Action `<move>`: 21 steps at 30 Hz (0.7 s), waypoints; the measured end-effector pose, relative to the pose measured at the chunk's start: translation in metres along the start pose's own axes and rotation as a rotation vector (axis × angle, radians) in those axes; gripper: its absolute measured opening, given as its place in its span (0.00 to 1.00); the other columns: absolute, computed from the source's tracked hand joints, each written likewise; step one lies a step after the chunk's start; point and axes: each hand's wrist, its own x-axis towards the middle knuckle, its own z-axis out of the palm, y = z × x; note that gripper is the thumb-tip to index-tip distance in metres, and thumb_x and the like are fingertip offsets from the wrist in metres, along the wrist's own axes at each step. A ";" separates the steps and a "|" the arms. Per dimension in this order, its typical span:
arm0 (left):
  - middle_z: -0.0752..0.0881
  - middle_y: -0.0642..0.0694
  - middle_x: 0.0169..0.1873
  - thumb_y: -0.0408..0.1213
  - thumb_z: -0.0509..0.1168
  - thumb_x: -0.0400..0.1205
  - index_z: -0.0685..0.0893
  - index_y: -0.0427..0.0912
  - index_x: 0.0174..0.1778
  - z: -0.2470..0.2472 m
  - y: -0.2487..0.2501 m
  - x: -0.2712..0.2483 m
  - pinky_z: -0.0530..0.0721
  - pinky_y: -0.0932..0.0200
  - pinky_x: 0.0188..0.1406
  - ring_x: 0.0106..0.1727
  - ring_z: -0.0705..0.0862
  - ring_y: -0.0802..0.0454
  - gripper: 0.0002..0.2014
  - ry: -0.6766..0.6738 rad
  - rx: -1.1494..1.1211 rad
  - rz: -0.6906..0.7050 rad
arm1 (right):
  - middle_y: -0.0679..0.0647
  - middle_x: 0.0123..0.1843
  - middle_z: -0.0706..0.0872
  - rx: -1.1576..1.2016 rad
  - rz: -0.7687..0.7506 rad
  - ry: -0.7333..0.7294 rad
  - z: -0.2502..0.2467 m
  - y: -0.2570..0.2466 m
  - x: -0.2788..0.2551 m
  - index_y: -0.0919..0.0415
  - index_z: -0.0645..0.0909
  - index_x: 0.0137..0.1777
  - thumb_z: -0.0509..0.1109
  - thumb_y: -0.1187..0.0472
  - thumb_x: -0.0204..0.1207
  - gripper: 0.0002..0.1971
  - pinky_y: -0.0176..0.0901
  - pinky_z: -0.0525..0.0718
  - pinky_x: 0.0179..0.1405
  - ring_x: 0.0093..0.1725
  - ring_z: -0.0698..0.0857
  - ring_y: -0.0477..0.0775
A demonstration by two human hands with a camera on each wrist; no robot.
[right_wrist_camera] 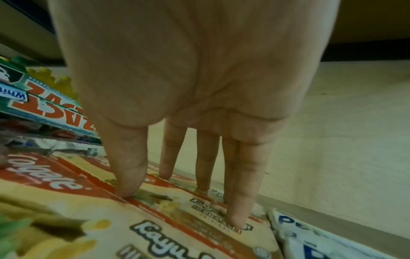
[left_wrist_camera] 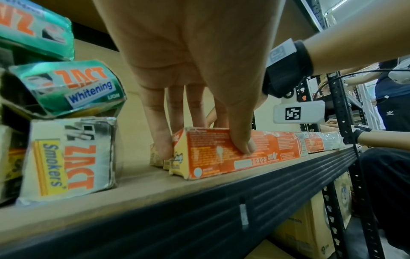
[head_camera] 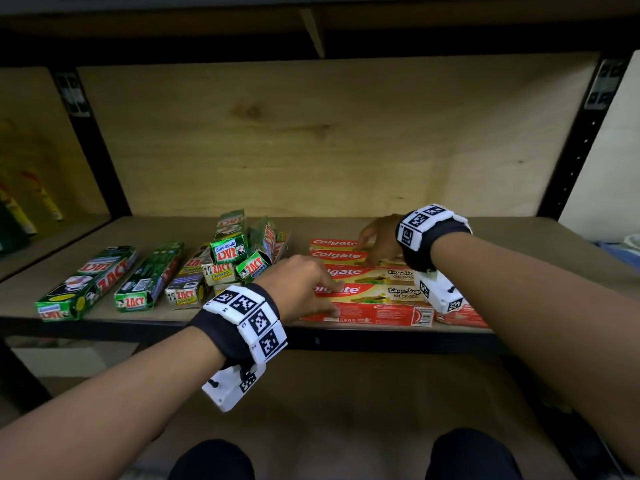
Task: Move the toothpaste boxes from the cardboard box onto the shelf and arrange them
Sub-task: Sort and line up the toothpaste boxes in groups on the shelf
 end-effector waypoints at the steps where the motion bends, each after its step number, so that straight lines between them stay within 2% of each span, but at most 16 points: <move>1: 0.84 0.55 0.65 0.62 0.72 0.73 0.85 0.57 0.67 -0.002 0.001 0.001 0.82 0.53 0.64 0.64 0.81 0.55 0.27 -0.005 0.000 -0.006 | 0.49 0.75 0.77 0.016 -0.002 0.003 0.000 0.001 0.002 0.46 0.80 0.73 0.76 0.50 0.76 0.24 0.40 0.73 0.54 0.68 0.79 0.53; 3: 0.85 0.57 0.64 0.61 0.74 0.72 0.86 0.56 0.65 -0.007 0.001 0.005 0.81 0.57 0.64 0.64 0.82 0.57 0.26 -0.023 -0.008 -0.012 | 0.48 0.73 0.79 0.046 -0.001 0.008 0.000 0.003 0.003 0.46 0.81 0.72 0.77 0.51 0.76 0.24 0.40 0.75 0.51 0.61 0.80 0.52; 6: 0.87 0.58 0.62 0.61 0.76 0.71 0.88 0.55 0.63 -0.015 0.001 0.011 0.80 0.61 0.61 0.62 0.83 0.59 0.26 -0.071 -0.028 -0.009 | 0.48 0.74 0.79 0.063 0.011 0.008 0.002 0.004 0.005 0.45 0.81 0.72 0.77 0.52 0.76 0.24 0.40 0.77 0.50 0.59 0.80 0.52; 8: 0.86 0.58 0.64 0.60 0.76 0.71 0.88 0.56 0.64 -0.019 0.001 0.013 0.78 0.63 0.61 0.63 0.82 0.59 0.26 -0.113 -0.036 -0.012 | 0.48 0.74 0.78 0.061 0.010 0.009 0.003 0.004 0.004 0.44 0.80 0.73 0.77 0.52 0.76 0.24 0.40 0.77 0.50 0.54 0.78 0.50; 12: 0.83 0.58 0.67 0.62 0.70 0.76 0.86 0.61 0.65 -0.030 0.000 0.012 0.80 0.57 0.65 0.65 0.81 0.57 0.22 -0.201 -0.018 -0.017 | 0.47 0.73 0.79 0.031 0.014 0.014 0.002 0.001 0.000 0.44 0.81 0.71 0.75 0.52 0.77 0.22 0.40 0.76 0.49 0.51 0.77 0.49; 14: 0.87 0.59 0.59 0.60 0.68 0.79 0.88 0.58 0.60 -0.040 -0.004 0.008 0.84 0.54 0.61 0.57 0.84 0.59 0.18 -0.206 -0.004 -0.021 | 0.46 0.64 0.84 0.025 0.015 0.041 0.001 -0.002 -0.001 0.43 0.84 0.64 0.74 0.55 0.77 0.16 0.39 0.77 0.43 0.46 0.80 0.48; 16: 0.87 0.60 0.51 0.57 0.66 0.81 0.89 0.58 0.56 -0.054 -0.009 0.001 0.87 0.54 0.52 0.49 0.85 0.61 0.14 -0.141 0.025 -0.041 | 0.44 0.54 0.84 0.025 0.009 0.055 -0.001 -0.009 -0.004 0.42 0.86 0.60 0.70 0.57 0.78 0.13 0.38 0.78 0.37 0.39 0.80 0.45; 18: 0.85 0.61 0.50 0.57 0.64 0.82 0.88 0.60 0.56 -0.068 -0.016 -0.008 0.87 0.56 0.47 0.47 0.83 0.60 0.12 -0.027 0.069 -0.070 | 0.44 0.53 0.82 0.039 -0.007 0.056 -0.003 -0.020 -0.008 0.41 0.85 0.59 0.67 0.57 0.79 0.13 0.39 0.81 0.42 0.41 0.81 0.46; 21: 0.84 0.62 0.47 0.54 0.63 0.82 0.87 0.59 0.54 -0.085 -0.032 -0.019 0.84 0.56 0.47 0.48 0.82 0.59 0.11 0.163 0.038 -0.138 | 0.43 0.55 0.78 0.051 -0.052 0.071 -0.007 -0.038 -0.011 0.39 0.84 0.60 0.66 0.53 0.81 0.12 0.40 0.81 0.49 0.49 0.81 0.48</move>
